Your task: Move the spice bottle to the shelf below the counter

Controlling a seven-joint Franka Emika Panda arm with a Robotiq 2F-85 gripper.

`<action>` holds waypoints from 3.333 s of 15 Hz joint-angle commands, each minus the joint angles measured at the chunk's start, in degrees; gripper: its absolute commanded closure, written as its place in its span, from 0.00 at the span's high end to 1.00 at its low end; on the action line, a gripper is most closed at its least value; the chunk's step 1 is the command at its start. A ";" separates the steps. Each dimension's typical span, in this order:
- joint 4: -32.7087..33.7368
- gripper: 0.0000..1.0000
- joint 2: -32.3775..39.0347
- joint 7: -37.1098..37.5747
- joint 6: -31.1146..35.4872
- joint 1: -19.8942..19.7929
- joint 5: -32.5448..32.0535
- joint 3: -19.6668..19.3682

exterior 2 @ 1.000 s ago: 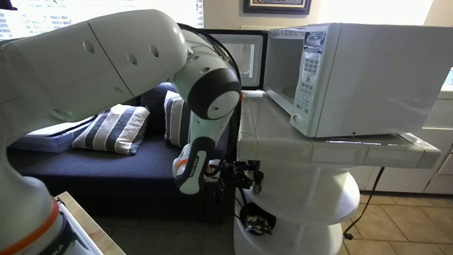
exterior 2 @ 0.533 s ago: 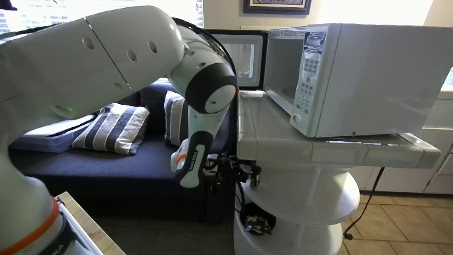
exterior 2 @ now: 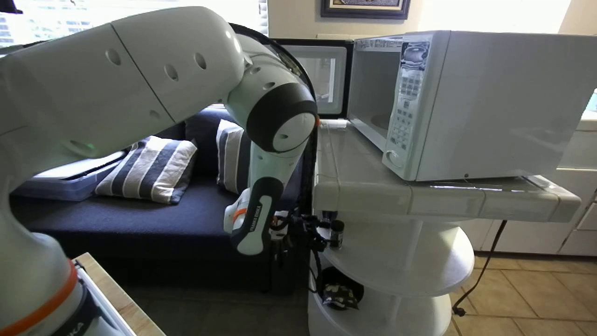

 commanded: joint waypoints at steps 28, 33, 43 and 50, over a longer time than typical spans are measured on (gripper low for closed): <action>-27.20 1.00 -47.35 -17.27 57.87 8.39 35.53 -9.88; -31.58 1.00 -57.36 -35.40 62.02 16.20 54.64 -14.67; -34.23 1.00 -73.19 -81.18 56.44 27.85 92.25 -16.79; -32.95 1.00 -85.40 -111.62 52.91 28.97 114.70 -20.80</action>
